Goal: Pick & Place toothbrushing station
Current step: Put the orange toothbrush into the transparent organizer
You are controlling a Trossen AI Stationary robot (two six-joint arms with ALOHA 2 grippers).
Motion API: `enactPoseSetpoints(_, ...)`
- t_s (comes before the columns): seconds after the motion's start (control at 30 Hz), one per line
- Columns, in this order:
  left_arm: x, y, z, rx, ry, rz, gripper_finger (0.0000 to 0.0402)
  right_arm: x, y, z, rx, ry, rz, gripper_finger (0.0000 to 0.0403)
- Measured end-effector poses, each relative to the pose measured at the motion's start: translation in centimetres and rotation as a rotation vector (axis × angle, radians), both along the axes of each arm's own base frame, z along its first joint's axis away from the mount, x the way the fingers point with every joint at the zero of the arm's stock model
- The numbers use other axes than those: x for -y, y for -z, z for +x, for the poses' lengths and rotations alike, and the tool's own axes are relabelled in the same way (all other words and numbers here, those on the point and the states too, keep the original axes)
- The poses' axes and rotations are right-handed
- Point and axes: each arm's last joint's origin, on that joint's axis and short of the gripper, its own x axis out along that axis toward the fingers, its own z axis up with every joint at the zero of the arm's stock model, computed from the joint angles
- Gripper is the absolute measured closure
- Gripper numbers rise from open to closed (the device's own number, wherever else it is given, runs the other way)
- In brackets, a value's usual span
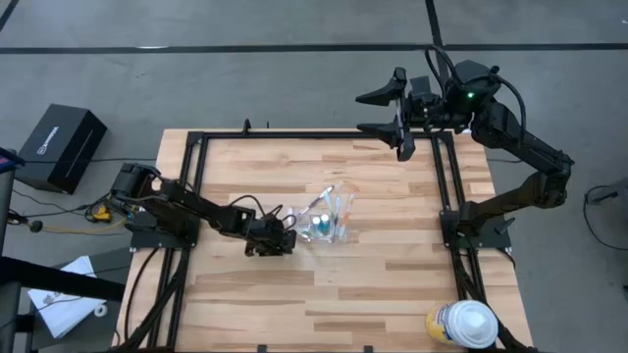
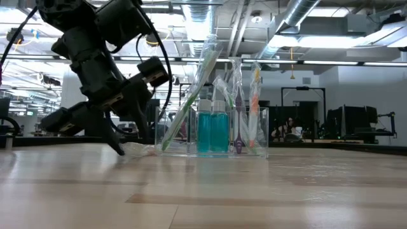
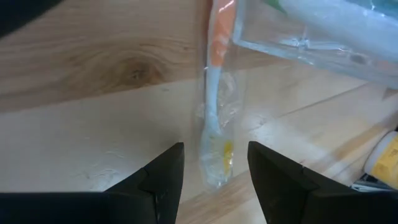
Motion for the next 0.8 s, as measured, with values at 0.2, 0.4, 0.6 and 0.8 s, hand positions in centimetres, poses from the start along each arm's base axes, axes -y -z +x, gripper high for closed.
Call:
enactPoseSetpoints(0.2,0.18,0.7,0.64,-0.013,0.016,-0.013,0.0252,0.01,0.0,0.0,0.0,0.0,0.0,0.0117)
enactPoseSetpoints(0.4,0.29,0.74,0.82,-0.008,0.07,-0.002,0.0347,0.01,0.02,0.0,-0.001,0.0,0.0,0.0117)
enactPoseSetpoints(0.6,0.62,0.62,0.84,-0.001,0.136,-0.044,0.0391,0.01,0.02,0.0,-0.001,0.001,-0.003,0.0117)
enactPoseSetpoints(0.8,0.77,0.54,0.9,0.01,0.164,-0.071,0.0399,0.01,0.02,0.0,-0.001,0.001,-0.003,0.0117)
